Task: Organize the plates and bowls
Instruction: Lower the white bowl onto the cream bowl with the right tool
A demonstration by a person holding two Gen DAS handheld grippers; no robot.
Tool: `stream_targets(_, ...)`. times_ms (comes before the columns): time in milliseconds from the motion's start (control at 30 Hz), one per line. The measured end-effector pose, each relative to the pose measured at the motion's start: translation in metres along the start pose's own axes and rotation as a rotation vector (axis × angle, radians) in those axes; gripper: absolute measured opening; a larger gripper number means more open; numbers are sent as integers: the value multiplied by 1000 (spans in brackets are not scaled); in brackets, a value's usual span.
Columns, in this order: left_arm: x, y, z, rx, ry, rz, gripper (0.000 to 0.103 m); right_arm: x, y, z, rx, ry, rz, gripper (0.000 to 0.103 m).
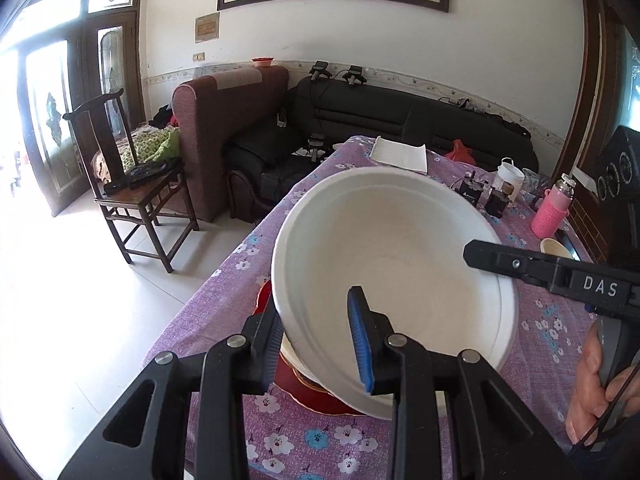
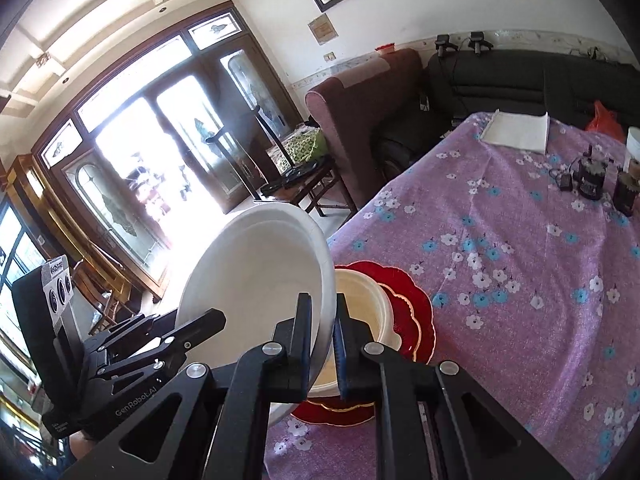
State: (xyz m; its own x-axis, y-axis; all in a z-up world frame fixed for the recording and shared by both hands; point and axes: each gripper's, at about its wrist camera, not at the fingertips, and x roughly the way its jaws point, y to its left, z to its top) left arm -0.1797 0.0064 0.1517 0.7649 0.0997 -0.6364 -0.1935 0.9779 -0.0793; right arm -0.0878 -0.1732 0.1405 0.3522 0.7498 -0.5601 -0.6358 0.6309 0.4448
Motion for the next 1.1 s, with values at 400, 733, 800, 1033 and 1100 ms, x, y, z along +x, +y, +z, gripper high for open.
stream_targets(400, 45, 23, -6, -66, 90, -46, 29, 35, -27, -6, 109, 113, 21, 15)
stream_targets(733, 59, 31, -7, -90, 109, -60, 29, 51, -35, -8, 136, 145, 11, 15)
stream_targets(800, 60, 32, -7, -93, 110, -61, 29, 53, -35, -9, 136, 152, 10, 15)
stream_targets(1033, 63, 37, -7, -103, 112, -60, 29, 60, -36, -12, 125, 162, -1, 16)
stream_targets(1100, 63, 38, -7, -106, 111, -58, 29, 60, -32, -13, 113, 164, -7, 16)
